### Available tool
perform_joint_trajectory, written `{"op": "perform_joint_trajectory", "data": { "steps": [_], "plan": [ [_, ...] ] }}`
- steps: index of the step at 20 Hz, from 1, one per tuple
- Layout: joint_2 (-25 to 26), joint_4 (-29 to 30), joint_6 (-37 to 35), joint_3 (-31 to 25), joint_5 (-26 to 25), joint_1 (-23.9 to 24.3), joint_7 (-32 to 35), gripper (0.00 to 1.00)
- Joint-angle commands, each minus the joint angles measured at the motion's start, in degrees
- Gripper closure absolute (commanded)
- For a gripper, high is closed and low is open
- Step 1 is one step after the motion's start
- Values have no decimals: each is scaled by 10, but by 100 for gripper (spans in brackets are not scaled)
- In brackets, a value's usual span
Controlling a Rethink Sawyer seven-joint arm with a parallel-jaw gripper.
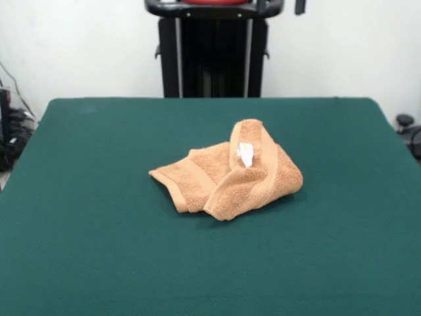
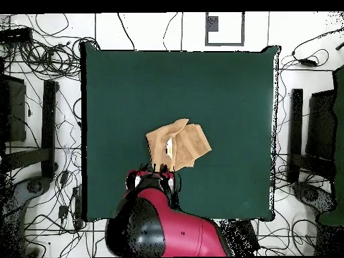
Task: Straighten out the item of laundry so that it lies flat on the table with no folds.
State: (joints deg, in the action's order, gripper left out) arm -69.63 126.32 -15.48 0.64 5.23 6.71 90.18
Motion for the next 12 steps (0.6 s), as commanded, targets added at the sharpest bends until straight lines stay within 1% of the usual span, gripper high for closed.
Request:
{"op": "perform_joint_trajectory", "data": {
  "steps": [1, 4, 9, 12],
  "plan": [
    [86, 55, 39, -56, 12, -7, 113, 0],
    [94, 49, 28, -54, 12, -9, 107, 0],
    [114, 47, 54, -62, 12, -5, 111, 0],
    [127, 40, 61, -56, 14, -11, 120, 0]
  ]
}}
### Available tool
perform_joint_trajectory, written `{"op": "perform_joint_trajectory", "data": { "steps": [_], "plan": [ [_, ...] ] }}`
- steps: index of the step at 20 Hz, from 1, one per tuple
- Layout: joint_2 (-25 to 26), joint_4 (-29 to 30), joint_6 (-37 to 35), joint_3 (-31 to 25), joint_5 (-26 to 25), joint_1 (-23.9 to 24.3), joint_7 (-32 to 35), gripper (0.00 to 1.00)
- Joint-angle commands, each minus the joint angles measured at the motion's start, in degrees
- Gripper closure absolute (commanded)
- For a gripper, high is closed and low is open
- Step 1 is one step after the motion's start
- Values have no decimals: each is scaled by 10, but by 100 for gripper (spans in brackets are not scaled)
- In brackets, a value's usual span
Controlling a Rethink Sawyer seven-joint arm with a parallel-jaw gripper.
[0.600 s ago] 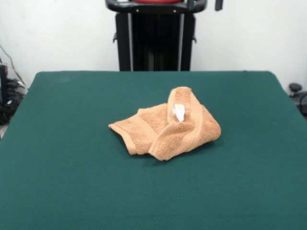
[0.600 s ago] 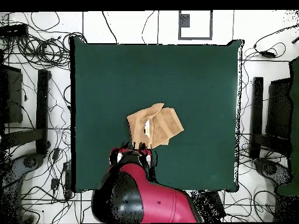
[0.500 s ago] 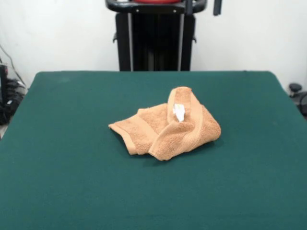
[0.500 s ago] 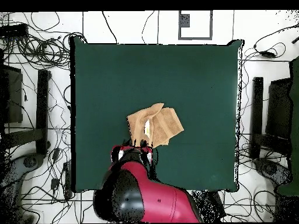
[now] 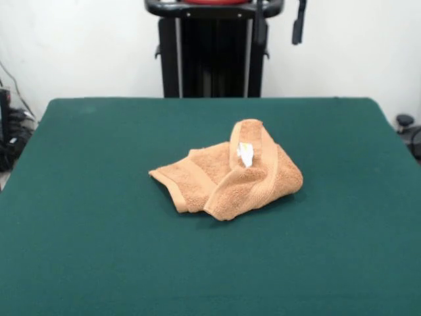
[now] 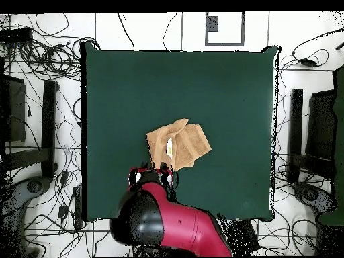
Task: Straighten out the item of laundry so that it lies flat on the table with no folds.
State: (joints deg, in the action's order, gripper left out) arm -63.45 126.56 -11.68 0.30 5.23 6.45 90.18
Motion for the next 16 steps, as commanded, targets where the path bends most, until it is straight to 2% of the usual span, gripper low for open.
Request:
{"op": "perform_joint_trajectory", "data": {
  "steps": [1, 6, 16],
  "plan": [
    [71, 34, 24, -49, 17, -12, 124, 0],
    [89, 10, 4, -8, 38, -37, 153, 0],
    [76, -15, -48, 36, 61, -52, 159, 0]
  ]
}}
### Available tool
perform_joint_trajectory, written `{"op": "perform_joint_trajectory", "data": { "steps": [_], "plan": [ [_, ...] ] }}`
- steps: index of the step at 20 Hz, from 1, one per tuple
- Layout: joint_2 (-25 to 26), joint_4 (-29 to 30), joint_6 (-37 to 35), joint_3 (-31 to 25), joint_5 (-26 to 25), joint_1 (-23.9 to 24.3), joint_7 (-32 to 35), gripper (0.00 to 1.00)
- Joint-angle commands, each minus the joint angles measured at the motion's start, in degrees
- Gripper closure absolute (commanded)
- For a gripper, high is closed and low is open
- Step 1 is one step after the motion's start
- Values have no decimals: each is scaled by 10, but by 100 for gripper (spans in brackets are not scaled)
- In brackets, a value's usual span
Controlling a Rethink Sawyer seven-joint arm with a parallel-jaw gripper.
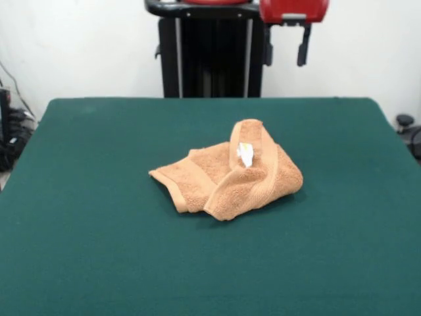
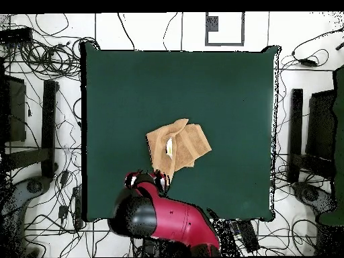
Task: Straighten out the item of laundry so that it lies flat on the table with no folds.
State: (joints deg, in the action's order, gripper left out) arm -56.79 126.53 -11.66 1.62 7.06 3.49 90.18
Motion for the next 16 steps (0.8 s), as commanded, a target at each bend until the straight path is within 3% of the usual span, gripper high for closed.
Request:
{"op": "perform_joint_trajectory", "data": {
  "steps": [1, 5, 10, 16],
  "plan": [
    [4, -22, -65, 32, 43, -25, 158, 0],
    [-4, -44, -109, 57, 42, -35, 153, 0],
    [27, -59, -73, 22, 29, -2, 105, 0],
    [59, -68, -48, 33, 41, -2, 130, 0]
  ]
}}
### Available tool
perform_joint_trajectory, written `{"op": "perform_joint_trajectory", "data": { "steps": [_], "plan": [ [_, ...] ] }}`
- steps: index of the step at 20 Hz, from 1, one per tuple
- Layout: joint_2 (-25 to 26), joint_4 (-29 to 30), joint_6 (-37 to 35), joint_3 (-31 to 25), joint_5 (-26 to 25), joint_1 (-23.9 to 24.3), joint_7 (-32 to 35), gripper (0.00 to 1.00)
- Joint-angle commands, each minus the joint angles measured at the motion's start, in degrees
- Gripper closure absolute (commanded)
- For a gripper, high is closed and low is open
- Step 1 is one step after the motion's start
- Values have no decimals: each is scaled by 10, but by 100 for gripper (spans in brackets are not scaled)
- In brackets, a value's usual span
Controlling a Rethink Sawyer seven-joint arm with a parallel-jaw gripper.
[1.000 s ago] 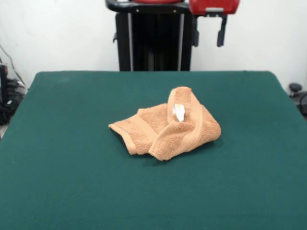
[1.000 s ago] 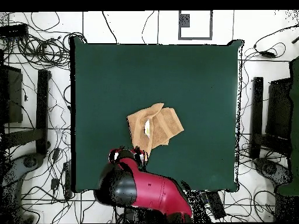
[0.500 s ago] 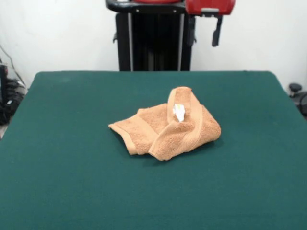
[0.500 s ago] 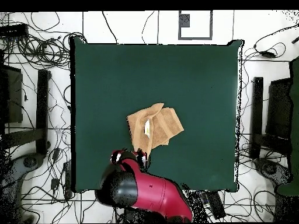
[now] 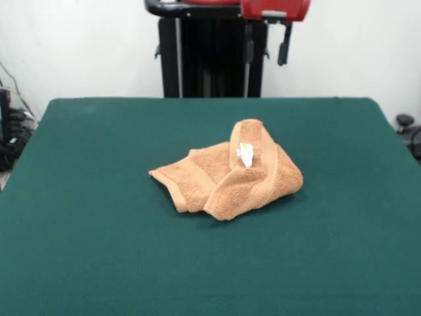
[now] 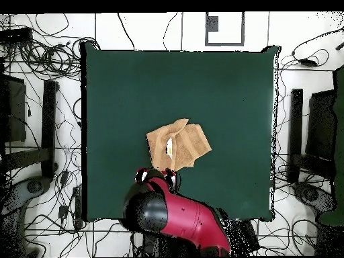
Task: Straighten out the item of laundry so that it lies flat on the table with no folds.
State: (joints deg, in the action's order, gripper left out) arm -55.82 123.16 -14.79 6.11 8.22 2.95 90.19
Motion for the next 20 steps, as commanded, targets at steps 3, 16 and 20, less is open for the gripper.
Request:
{"op": "perform_joint_trajectory", "data": {
  "steps": [3, 16, 20],
  "plan": [
    [55, -30, -16, -12, 43, 3, 142, 0],
    [77, -62, -72, 76, 96, -61, 192, 0],
    [77, -60, -71, 81, 103, -69, 181, 0]
  ]
}}
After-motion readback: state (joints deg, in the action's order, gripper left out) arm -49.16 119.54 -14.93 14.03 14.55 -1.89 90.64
